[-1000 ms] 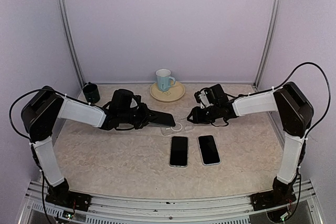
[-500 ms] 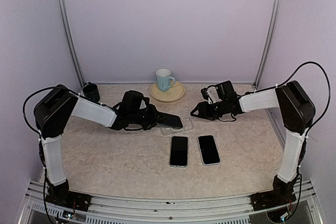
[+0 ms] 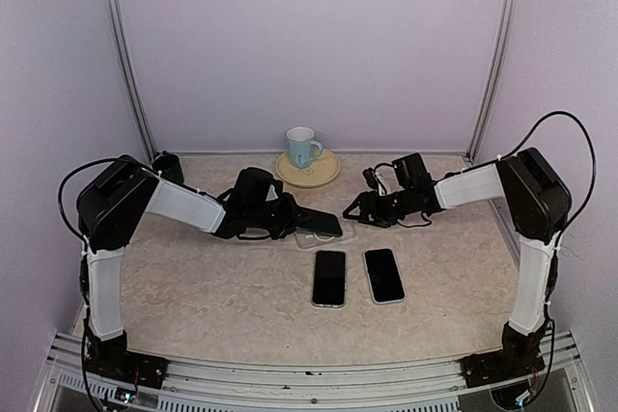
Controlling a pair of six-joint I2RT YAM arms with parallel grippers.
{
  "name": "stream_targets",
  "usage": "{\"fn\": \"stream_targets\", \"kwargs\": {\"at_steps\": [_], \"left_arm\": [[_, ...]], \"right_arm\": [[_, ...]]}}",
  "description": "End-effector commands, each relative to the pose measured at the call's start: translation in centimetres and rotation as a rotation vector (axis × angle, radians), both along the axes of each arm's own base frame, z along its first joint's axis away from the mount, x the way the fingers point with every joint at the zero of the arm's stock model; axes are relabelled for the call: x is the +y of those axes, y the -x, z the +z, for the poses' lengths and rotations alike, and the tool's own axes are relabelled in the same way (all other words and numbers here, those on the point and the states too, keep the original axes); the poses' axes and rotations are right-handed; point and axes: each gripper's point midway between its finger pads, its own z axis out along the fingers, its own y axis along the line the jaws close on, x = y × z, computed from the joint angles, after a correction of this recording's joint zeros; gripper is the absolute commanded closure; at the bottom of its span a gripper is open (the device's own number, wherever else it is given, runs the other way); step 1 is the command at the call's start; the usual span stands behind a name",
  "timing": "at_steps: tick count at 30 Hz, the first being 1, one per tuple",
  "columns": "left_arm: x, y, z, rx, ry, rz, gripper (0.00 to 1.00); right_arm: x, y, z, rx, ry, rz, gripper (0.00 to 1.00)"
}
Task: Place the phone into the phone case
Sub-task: Install the phone into the phone case.
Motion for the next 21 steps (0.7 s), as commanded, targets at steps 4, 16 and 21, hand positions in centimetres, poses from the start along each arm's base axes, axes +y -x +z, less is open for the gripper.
{"fn": "stream_targets", "kwargs": {"at_steps": [4,16,21], "left_arm": [[-1.8,-0.9,1.5,-0.051,0.063,-0.025,1.0],[-2.7,-0.5,0.7,-0.011,0.096,-0.046,1.0],[-2.8,-0.4,0.2,0.028,0.106,-0.042,1.0]], "right_arm": [[0.7,-0.4,-0.4,0.009,-0.04,0.019,0.34],[0.8,-0.1,-2.0,0.044,-0.043,0.028,0.34],[0.9,0.0,-2.2,0.048,-0.049,0.032,0.34]]}}
